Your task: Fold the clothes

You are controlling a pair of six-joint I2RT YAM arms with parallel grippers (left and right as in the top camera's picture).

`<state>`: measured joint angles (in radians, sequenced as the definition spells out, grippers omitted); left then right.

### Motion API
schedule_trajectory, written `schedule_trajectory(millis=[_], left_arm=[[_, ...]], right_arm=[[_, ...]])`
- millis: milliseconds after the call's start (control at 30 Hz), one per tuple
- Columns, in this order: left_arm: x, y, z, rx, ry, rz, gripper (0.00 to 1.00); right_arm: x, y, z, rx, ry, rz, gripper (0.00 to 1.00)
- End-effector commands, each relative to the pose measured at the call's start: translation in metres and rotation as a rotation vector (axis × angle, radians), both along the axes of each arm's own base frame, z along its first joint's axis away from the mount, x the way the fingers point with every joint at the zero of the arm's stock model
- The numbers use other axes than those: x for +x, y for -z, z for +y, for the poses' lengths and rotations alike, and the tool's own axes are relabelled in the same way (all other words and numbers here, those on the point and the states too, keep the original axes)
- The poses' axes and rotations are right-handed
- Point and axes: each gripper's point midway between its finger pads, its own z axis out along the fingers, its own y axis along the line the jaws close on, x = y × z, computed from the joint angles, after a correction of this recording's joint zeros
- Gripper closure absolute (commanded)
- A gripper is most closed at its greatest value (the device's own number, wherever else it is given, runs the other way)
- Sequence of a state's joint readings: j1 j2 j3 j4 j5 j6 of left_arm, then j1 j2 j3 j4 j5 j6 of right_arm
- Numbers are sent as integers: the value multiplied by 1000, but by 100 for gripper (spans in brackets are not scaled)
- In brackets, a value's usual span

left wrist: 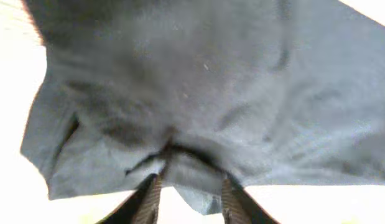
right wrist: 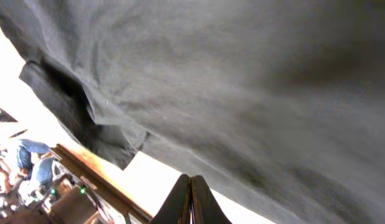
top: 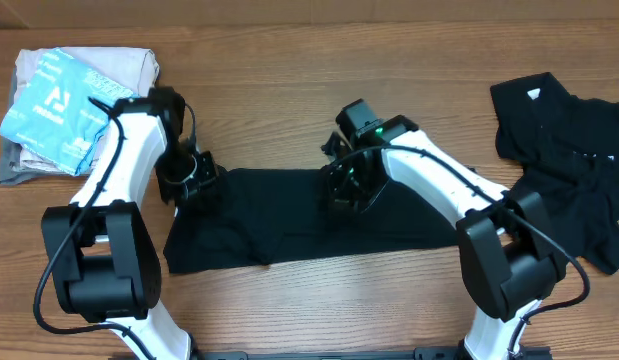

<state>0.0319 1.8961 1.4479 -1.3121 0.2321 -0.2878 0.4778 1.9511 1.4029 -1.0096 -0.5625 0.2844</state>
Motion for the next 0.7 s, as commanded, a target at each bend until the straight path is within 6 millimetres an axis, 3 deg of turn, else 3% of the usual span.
schedule_trajectory(millis=[0, 267, 500, 667], left_arm=[[0, -22, -2, 14, 127, -35, 96], [-61, -25, -42, 58, 352, 175, 96], [-114, -9, -50, 171, 407, 357, 96], [-132, 3, -47, 208, 436, 405, 96]], right_arm=[[19, -24, -16, -25, 15, -89, 96], [30, -21, -78, -175, 134, -56, 93], [43, -21, -109, -179, 211, -43, 91], [49, -19, -125, -205, 244, -51, 90]])
